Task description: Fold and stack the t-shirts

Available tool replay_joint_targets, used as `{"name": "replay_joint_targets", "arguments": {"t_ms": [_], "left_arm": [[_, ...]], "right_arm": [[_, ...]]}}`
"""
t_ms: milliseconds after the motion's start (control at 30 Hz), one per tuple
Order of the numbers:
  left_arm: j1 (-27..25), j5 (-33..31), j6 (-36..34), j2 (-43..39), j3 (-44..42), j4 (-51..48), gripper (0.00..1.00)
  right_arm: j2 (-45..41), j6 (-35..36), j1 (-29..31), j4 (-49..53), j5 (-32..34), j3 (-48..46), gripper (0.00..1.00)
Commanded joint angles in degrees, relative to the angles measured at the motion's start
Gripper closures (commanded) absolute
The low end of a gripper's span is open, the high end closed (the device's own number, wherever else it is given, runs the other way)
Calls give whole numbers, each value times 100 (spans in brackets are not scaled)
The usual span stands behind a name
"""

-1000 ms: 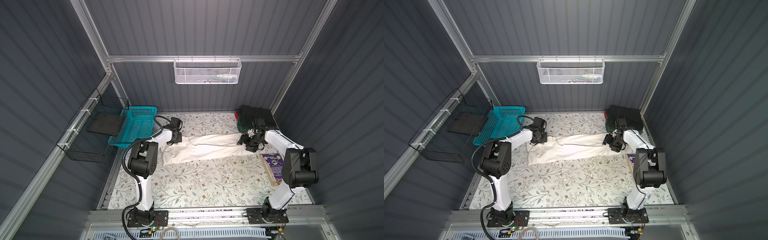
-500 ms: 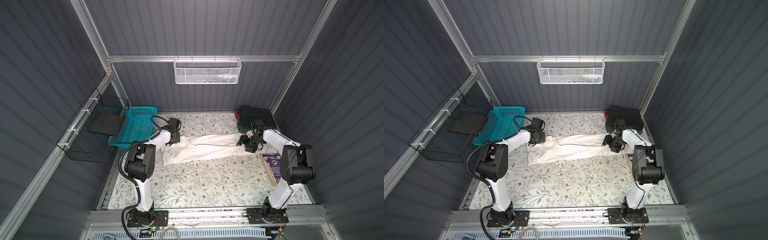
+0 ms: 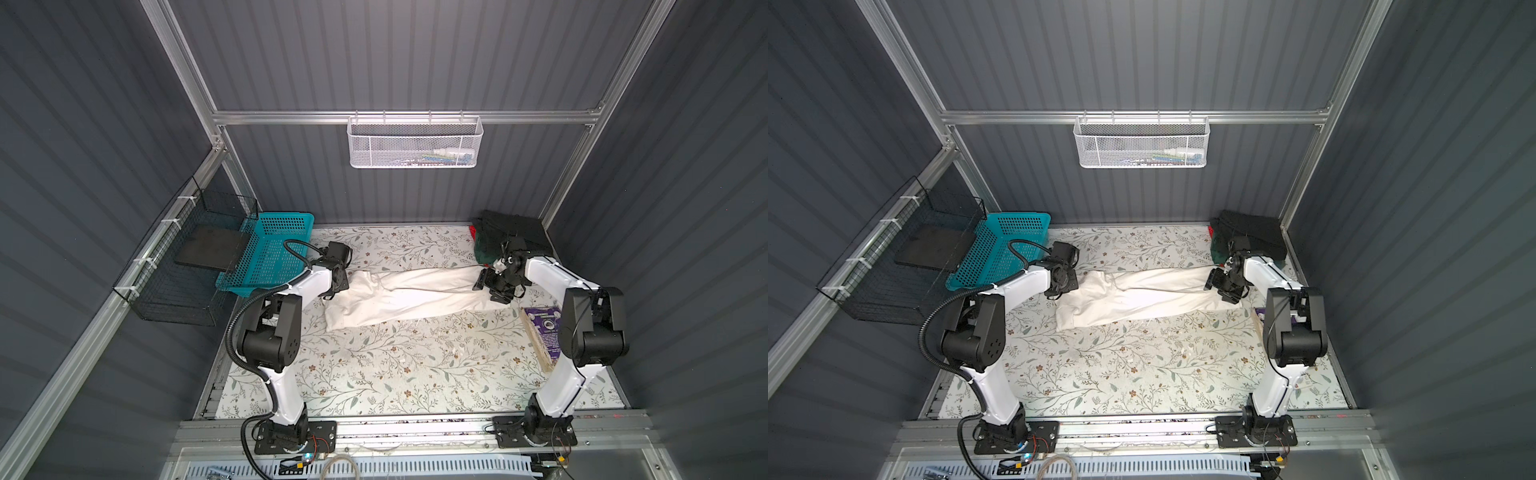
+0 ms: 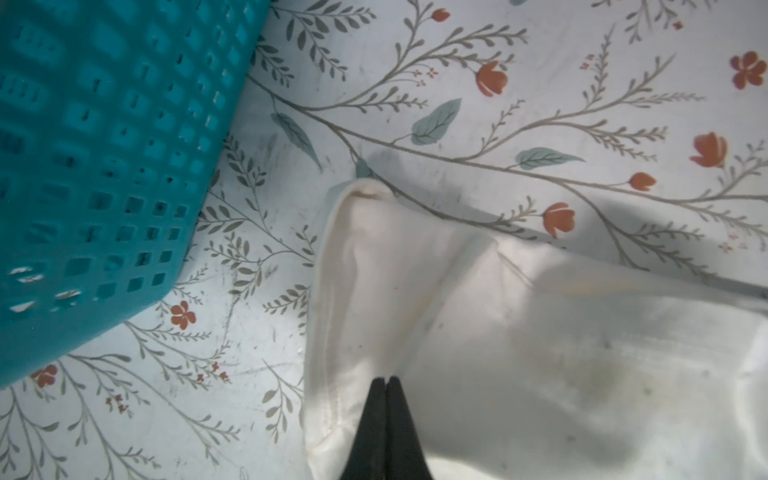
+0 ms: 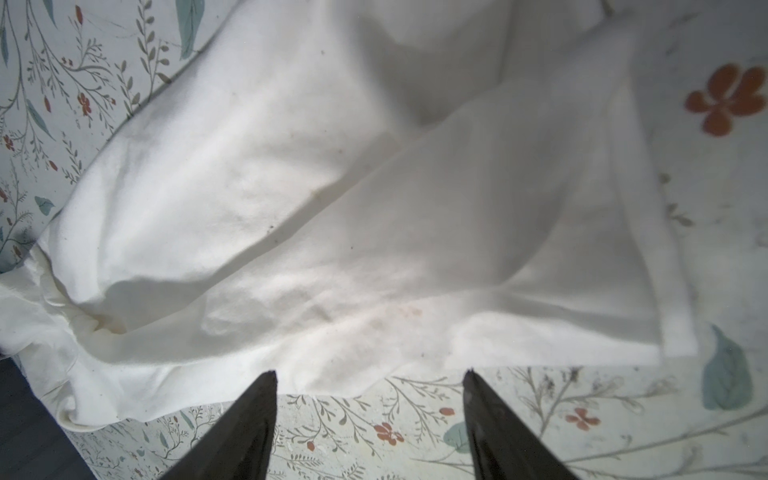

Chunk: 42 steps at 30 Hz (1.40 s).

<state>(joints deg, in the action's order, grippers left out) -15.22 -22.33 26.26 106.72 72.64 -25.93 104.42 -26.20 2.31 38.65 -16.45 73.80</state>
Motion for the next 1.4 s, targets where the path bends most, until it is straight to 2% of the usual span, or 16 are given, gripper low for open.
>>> {"name": "replay_joint_targets", "arguments": {"t_ms": [0, 433, 800, 1233, 1367], "left_arm": [[79, -258, 221, -147, 10, -135, 100], [125, -417, 83, 316, 536, -199, 100], [125, -214, 2, 381, 637, -149, 100], [128, -123, -120, 498, 681, -110, 100], [125, -190, -148, 491, 703, -121, 100]], "right_arm": [[78, 147, -10, 163, 256, 150, 29], [499, 431, -36, 309, 1027, 668, 30], [906, 278, -72, 149, 1119, 1101, 47], [1589, 285, -99, 277, 1296, 2313, 51], [1681, 501, -96, 515, 1870, 2675, 51]]}}
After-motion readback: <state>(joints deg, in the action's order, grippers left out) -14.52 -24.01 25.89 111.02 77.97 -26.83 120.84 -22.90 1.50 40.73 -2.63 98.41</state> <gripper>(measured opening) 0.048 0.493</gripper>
